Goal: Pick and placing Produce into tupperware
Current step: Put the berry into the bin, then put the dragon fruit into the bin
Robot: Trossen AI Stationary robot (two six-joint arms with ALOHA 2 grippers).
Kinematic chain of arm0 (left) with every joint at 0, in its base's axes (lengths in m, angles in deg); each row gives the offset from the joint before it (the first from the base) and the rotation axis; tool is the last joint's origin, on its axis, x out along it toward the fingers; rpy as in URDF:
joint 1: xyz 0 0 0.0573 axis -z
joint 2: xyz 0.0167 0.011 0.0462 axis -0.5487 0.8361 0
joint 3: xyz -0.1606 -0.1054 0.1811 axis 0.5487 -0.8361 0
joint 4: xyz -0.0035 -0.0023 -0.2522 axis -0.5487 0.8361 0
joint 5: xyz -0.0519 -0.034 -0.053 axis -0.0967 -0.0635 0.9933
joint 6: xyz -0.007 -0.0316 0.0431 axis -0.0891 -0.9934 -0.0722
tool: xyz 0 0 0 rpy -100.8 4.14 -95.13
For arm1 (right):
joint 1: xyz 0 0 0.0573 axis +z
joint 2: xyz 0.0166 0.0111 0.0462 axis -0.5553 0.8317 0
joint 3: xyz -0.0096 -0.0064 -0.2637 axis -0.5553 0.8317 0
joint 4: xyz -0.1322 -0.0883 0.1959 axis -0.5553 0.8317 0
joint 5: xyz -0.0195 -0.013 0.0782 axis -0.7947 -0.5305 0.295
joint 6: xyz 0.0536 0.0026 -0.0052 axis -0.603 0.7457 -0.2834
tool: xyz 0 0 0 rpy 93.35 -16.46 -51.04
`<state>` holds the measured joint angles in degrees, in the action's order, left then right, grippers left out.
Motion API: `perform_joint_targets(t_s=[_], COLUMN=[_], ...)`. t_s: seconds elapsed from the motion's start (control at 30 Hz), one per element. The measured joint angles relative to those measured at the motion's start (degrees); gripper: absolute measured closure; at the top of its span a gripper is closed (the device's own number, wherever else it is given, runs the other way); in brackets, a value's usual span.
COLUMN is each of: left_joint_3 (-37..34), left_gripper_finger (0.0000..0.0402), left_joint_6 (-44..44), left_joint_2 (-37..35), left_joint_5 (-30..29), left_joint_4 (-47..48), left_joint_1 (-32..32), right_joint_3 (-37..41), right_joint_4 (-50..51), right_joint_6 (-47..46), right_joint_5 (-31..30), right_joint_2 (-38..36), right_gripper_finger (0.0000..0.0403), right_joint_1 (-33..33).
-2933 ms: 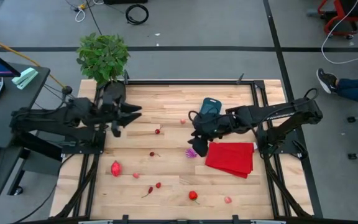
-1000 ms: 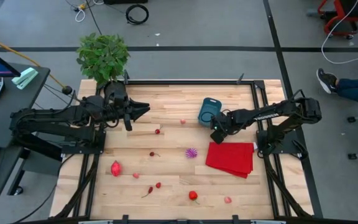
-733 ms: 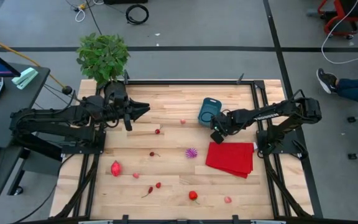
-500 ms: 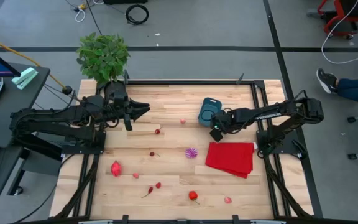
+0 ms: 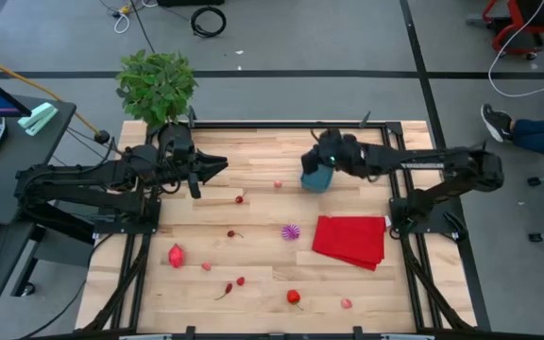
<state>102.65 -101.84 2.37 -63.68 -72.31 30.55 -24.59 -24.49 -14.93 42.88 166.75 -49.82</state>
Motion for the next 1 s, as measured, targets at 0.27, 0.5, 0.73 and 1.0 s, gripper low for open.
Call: perform_joint_targets(t_s=[0.27,0.5,0.73,1.0], left_joint_3=[0.0,0.0,0.0,0.0], left_gripper_finger=[0.0312,0.0316,0.0313,0.0323], left_joint_6=[0.0,0.0,0.02,0.02], left_joint_2=[0.0,0.01,0.02,0.02], left_joint_5=[0.01,0.01,0.0,0.0], left_joint_4=[0.02,0.02,0.04,0.04], left_joint_1=[0.0,0.0,0.0,0.0], right_joint_3=[-0.64,-0.69,-0.69,-0.69], right_joint_4=[5.42,6.65,6.84,6.85], right_joint_6=[-0.41,4.31,7.73,5.16], right_joint_5=[7.24,11.37,14.43,16.02], right_joint_2=[6.37,7.0,7.0,6.99], right_gripper_finger=[0.04,0.0397,0.0357,0.0292], right_joint_1=[-8.06,-8.98,-8.87,-8.88])
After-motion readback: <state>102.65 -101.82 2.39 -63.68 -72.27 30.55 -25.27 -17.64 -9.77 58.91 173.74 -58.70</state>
